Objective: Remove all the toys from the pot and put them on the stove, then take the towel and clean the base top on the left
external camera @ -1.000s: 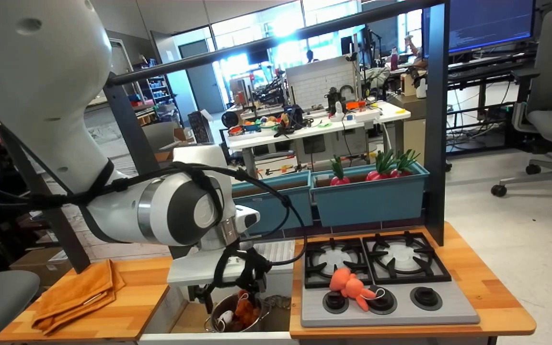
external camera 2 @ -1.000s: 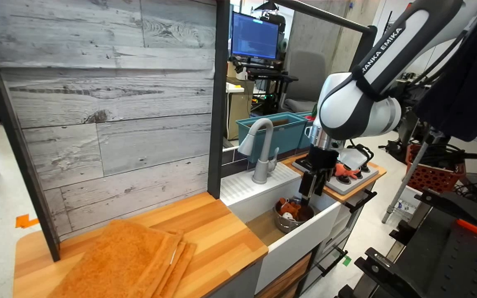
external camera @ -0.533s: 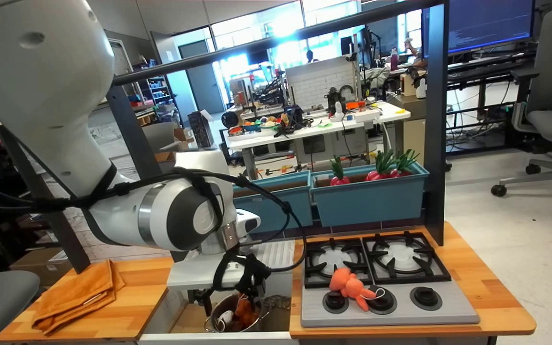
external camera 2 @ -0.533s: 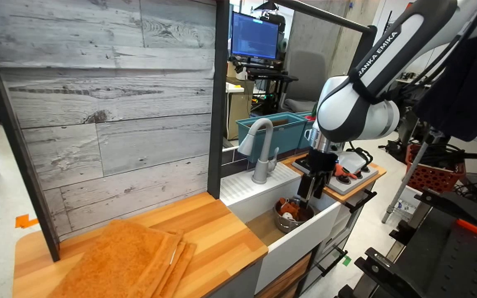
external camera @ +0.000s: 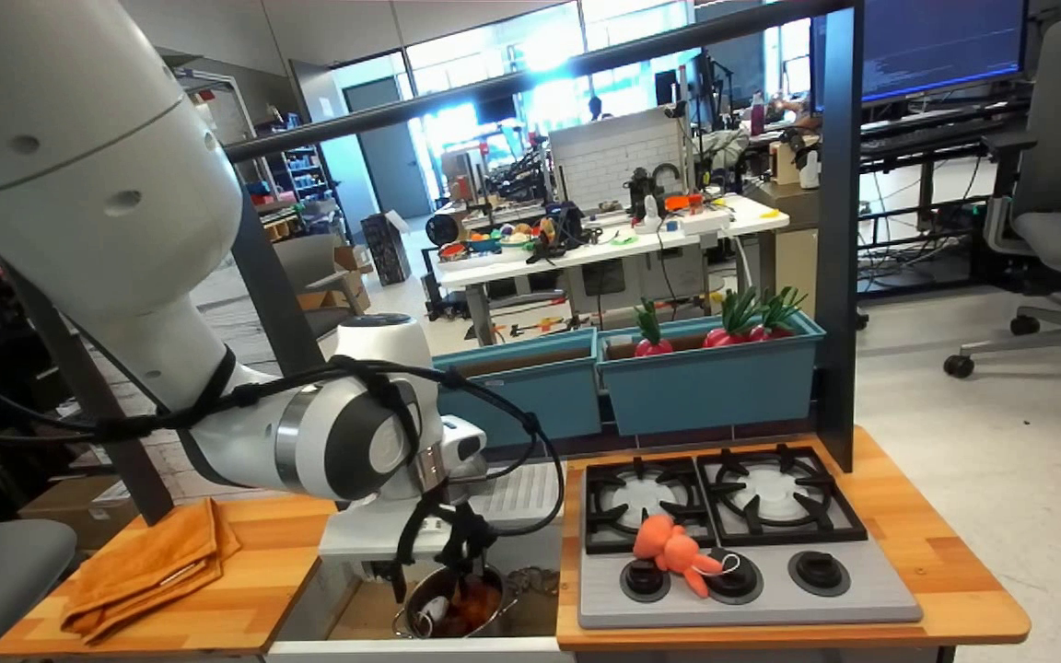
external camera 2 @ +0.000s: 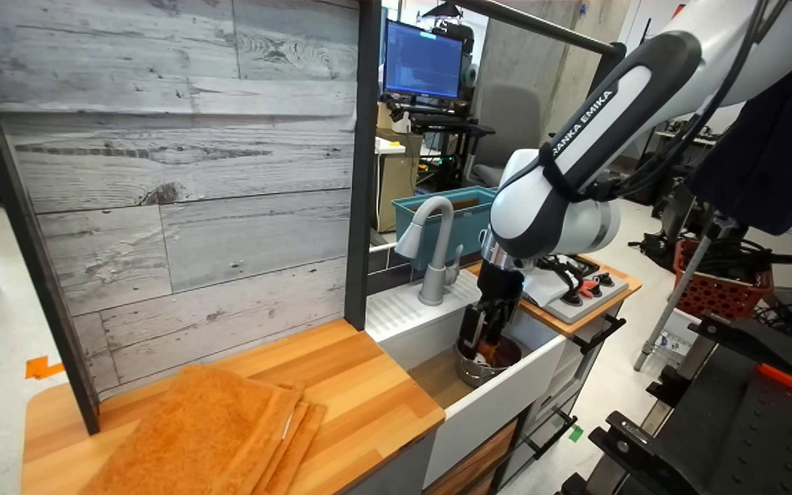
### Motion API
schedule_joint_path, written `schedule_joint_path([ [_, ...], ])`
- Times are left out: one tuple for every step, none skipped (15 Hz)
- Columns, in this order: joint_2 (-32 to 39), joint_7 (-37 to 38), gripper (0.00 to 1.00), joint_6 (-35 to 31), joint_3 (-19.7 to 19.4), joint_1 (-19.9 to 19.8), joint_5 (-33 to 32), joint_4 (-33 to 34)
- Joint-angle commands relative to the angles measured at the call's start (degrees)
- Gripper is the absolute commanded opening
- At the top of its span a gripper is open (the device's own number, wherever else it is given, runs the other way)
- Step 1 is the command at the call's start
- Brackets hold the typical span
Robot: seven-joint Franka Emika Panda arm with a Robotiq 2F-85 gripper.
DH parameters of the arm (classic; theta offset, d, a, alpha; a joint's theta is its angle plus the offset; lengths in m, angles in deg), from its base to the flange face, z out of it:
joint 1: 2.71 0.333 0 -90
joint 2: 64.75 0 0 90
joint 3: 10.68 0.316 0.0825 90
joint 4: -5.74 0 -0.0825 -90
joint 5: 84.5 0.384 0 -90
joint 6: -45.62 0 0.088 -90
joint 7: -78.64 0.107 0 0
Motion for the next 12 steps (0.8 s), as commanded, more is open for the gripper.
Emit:
schedule_joint_path([
  [3.4, 0.0, 0.49, 1.6, 0.5, -0.1, 2.1, 6.5],
  [3.8, -0.1, 0.42, 2.0, 0.6, -0.4, 2.4, 7.6],
  [4.1, 0.0, 0.35, 2.5, 0.5, -0.4, 2.6, 8.5],
  [4.4, -0.1, 0.38, 2.8, 0.5, -0.6, 2.9, 9.2],
  [4.8, 0.1, 0.48, 3.1, 0.3, -0.6, 3.0, 10.1],
  [5.2, 0.5, 0.64, 3.9, -0.1, -0.5, 3.1, 10.9],
  [5.7, 0.8, 0.64, 4.5, -0.4, -0.4, 3.2, 11.6],
  [6.2, 1.2, 0.7, 5.4, -0.9, -0.2, 3.4, 12.3],
  [6.7, 1.5, 0.77, 6.3, -1.3, -0.1, 3.4, 13.1],
  [7.4, 1.9, 0.85, 6.9, -1.8, 0.1, 3.3, 13.6],
  [8.0, 2.2, 0.92, 7.7, -2.2, 0.2, 3.3, 14.3],
  [8.6, 2.4, 0.95, 8.3, -2.4, 0.2, 3.4, 14.9],
])
